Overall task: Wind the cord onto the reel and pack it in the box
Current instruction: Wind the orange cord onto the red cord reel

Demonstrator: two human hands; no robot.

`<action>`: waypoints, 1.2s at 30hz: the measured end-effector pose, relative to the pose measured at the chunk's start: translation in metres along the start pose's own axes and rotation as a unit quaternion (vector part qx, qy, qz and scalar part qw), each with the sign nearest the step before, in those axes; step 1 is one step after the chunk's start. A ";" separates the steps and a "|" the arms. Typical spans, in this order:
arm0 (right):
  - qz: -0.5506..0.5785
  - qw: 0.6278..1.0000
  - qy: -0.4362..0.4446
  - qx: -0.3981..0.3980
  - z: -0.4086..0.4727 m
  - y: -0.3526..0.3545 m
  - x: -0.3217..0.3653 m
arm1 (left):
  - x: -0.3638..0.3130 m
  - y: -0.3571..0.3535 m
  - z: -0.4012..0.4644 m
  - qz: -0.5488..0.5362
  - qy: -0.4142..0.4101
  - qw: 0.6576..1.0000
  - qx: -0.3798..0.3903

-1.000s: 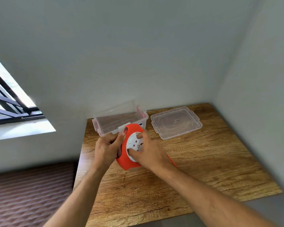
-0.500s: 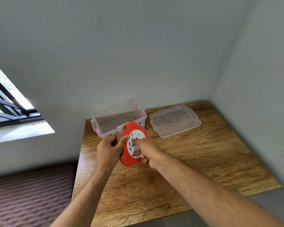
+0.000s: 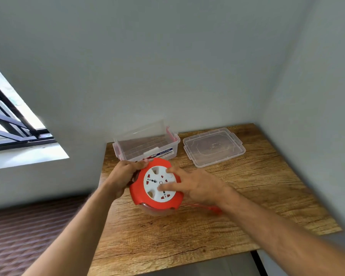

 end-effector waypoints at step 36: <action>0.030 0.988 -0.106 -0.110 0.030 -0.009 0.004 | 0.009 -0.029 -0.021 -0.077 -0.149 0.978 -0.120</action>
Point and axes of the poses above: each hand's wrist, its own z-axis towards the middle knuckle, its own y-axis out of the back of the hand, x = y × z, the point moved 5 cm from there along z, towards the middle knuckle, and after that the axes turned 1 degree about x, right-handed, at the moved point
